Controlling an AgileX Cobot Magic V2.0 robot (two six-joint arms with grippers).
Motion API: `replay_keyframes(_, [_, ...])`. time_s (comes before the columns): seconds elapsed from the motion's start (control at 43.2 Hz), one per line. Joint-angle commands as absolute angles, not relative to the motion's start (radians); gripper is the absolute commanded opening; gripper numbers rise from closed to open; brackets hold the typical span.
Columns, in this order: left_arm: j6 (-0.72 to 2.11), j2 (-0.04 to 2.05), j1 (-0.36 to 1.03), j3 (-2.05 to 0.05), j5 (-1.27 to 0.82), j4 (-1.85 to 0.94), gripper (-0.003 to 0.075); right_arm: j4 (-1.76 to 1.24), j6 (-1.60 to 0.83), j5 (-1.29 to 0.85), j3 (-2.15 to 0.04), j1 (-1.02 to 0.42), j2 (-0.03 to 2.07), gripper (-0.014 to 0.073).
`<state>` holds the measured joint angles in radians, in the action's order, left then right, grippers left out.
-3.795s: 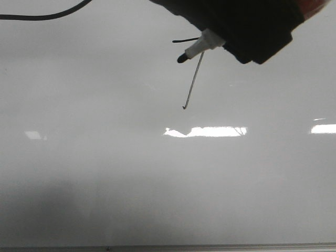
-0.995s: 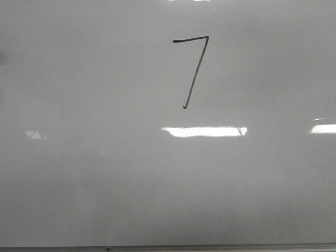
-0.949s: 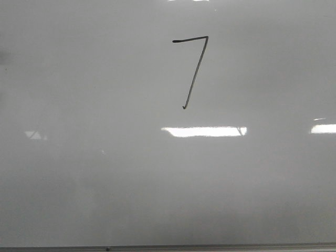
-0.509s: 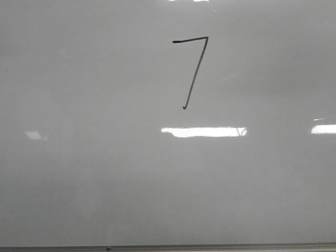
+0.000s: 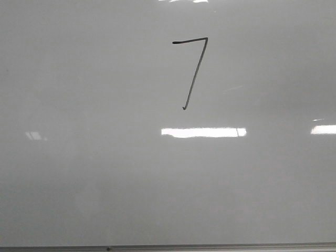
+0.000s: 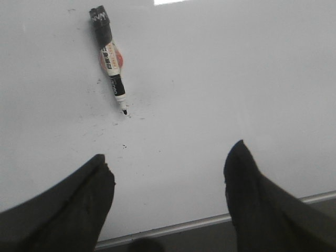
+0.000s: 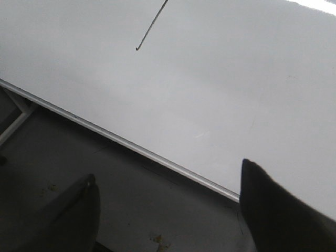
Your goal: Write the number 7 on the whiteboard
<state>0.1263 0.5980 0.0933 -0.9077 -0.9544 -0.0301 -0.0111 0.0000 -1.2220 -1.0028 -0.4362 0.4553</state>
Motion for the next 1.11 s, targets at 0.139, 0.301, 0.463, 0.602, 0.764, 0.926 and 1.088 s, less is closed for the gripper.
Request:
replay_keyframes(0.139, [-0.046, 0.472, 0.138, -0.920, -0.962, 0.096, 0.0429, 0.000, 0.000, -1.151, -0.979, -0.433, 0.465, 0.0571])
replay_keyframes(0.301, [-0.046, 0.441, 0.138, -0.890, -0.967, 0.080, 0.0424, 0.000, 0.000, -1.130, -0.959, -0.433, 0.465, 0.0414])
replay_keyframes(0.463, [-0.046, 0.441, 0.138, -0.882, -0.965, 0.046, 0.0293, 0.000, 0.000, -1.124, -0.959, -0.433, 0.465, 0.0129])
replay_keyframes(0.602, [-0.046, 0.441, 0.138, -0.882, -0.963, 0.046, 0.0143, 0.000, 0.000, -1.123, -0.959, -0.433, 0.465, -0.0060])
replay_keyframes(0.764, [-0.046, 0.441, 0.138, -0.882, -0.958, 0.046, -0.0003, 0.000, 0.000, -1.133, -0.959, -0.433, 0.465, -0.0068])
replay_keyframes(0.926, [-0.046, 0.441, 0.138, -0.880, -0.934, 0.044, -0.0020, 0.000, 0.000, -1.136, -0.959, -0.433, 0.465, -0.0068])
replay_keyframes(1.088, [-0.046, 0.441, 0.138, -0.878, -0.930, 0.040, -0.0020, 0.000, 0.000, -1.136, -0.959, -0.433, 0.465, -0.0068])
